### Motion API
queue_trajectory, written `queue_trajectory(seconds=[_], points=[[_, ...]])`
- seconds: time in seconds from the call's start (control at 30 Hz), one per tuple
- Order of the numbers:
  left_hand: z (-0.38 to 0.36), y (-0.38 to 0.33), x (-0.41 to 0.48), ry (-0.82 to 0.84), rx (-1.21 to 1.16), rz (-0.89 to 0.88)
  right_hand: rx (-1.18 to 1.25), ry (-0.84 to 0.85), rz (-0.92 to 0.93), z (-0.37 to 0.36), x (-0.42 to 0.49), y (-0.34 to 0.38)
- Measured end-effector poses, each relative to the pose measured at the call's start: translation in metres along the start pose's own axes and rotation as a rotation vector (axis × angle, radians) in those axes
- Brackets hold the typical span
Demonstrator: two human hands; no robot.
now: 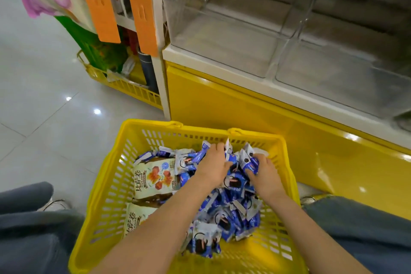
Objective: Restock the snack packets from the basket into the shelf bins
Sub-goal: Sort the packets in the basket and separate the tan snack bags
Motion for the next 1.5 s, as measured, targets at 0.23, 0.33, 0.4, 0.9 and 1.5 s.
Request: queue_trajectory(seconds=[0.23,0.33,0.4,0.9,1.5], points=[[0.045,0.074,-0.066,-0.509,-0.084,0.048,0.096,-0.052,0.375,-0.007,-0.019,0.056],[0.063,0.136,-0.089,-0.680,-0.057,0.362,0.123,0.099,0.470,-0.038,-0.020,0.094],[0.066,0.168,-0.097,-0.619,-0.126,0.516,0.130,0.214,0.483,-0.064,-0.018,0.116],[0.026,0.210,-0.119,-0.404,-0.365,0.449,0.024,0.379,0.287,-0.196,0.039,0.176],[0.044,0.180,-0.120,-0.335,-0.629,0.079,0.647,0.680,0.078,-0.079,-0.030,0.205]])
Point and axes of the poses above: each hand's wrist, its own x-axis towards the middle knuckle, its own z-axis out of the back of the hand, y = z × x, the point moved 1 cm from there along x, towards the middle knuckle, and after that the axes turned 15 degrees about x, right-handed, at the moved point
